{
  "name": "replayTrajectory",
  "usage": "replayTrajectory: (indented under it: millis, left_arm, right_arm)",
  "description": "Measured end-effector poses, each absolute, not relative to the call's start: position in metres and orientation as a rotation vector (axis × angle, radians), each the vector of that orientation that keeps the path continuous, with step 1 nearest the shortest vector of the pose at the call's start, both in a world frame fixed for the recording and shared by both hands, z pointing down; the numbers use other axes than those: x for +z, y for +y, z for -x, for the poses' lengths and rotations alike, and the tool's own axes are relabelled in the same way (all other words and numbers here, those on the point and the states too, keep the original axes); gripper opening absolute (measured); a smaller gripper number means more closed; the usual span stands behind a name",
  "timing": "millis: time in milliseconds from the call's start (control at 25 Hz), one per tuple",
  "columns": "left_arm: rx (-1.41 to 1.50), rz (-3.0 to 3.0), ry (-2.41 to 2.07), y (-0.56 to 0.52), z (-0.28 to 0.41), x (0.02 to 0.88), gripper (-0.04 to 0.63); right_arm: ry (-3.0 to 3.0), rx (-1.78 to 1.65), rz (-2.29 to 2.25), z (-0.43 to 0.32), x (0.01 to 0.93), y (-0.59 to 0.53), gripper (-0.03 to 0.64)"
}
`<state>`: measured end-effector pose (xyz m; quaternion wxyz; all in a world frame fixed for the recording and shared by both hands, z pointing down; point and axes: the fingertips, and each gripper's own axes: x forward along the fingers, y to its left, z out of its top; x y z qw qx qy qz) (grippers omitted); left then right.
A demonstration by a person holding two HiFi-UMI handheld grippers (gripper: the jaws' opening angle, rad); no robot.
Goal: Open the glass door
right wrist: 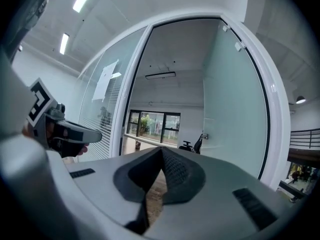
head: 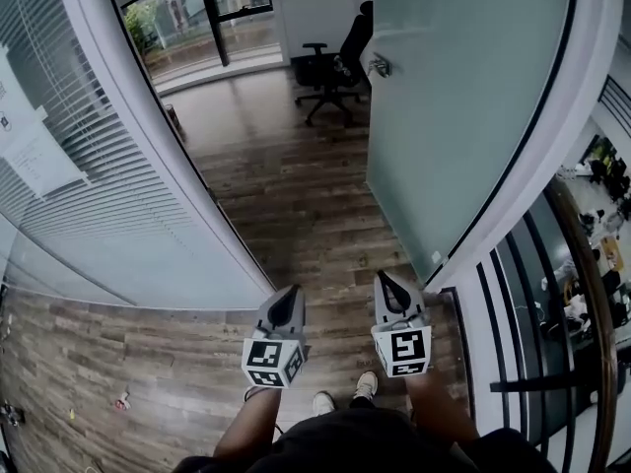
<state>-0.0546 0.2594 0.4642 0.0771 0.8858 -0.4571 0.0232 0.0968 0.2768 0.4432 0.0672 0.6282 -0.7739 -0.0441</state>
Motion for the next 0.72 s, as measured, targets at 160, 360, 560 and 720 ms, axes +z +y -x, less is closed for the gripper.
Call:
replayTrajectory:
  millis: [160,360,560,720]
  left_arm:
    - [0.042,-2.651,-1.353,0.278,0.081,0.464,-0.002]
    - [0.015,-2.668,-1.319,0.309,0.102,0.461,-0.002]
    - [0.005,-2.693,-1.298,0.318,0.109,0.465,-0.002]
    - [0.010,-2.708,-1.288,0.323,0.121,0.469,-0.002]
  right_arm:
    - [-2.318,-0.144,-1.920,-0.068,0.443,0.299,0.014]
    - [-2.293,-0.156,-1.931,-0.039,0.444,0.330,0.014]
    - [-2.293,-0.169,-1.949,-0.028,0.447,0.337,0.014]
    - [-2.287,-0.191,-1.940,-0.015,0.452,0.341,0.014]
